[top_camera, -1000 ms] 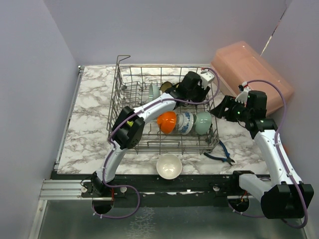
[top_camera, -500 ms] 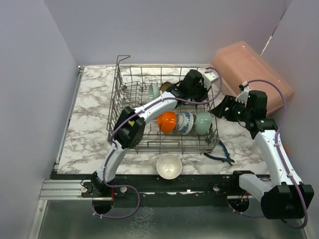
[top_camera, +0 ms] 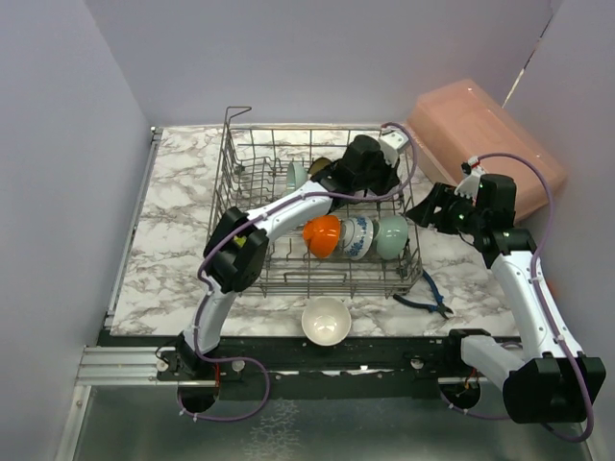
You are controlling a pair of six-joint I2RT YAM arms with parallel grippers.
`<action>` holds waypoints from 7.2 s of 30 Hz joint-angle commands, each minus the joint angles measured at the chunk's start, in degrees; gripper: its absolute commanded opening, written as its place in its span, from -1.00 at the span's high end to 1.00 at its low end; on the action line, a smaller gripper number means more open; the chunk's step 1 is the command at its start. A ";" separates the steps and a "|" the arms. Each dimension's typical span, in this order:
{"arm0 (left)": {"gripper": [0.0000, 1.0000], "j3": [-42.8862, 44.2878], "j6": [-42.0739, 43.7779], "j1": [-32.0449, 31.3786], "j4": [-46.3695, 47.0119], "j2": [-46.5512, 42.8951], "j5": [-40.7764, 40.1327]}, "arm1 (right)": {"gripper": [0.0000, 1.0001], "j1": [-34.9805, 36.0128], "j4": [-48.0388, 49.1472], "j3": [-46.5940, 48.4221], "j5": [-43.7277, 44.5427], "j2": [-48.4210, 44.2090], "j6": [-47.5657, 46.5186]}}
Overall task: Load the bowls into the dish rack
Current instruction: Pick up the bowl from the dish rack, then turn the bowl upside down on the dish rack.
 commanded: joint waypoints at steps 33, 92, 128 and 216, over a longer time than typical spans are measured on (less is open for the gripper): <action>1.00 -69.56 8.00 0.22 57.97 -54.83 5.97 | -0.99 10.82 27.36 1.97 -26.57 7.24 22.65; -0.87 -44.45 -16.18 18.22 10.13 -53.27 8.32 | 0.99 19.57 28.84 15.04 0.20 15.76 -9.73; -0.90 -50.92 -36.09 53.25 15.62 -59.87 18.40 | 0.99 44.28 56.87 29.14 4.00 54.36 -87.42; -0.90 -49.91 -35.09 52.90 17.25 -60.95 19.88 | -1.00 46.84 46.24 27.16 11.66 47.38 -114.19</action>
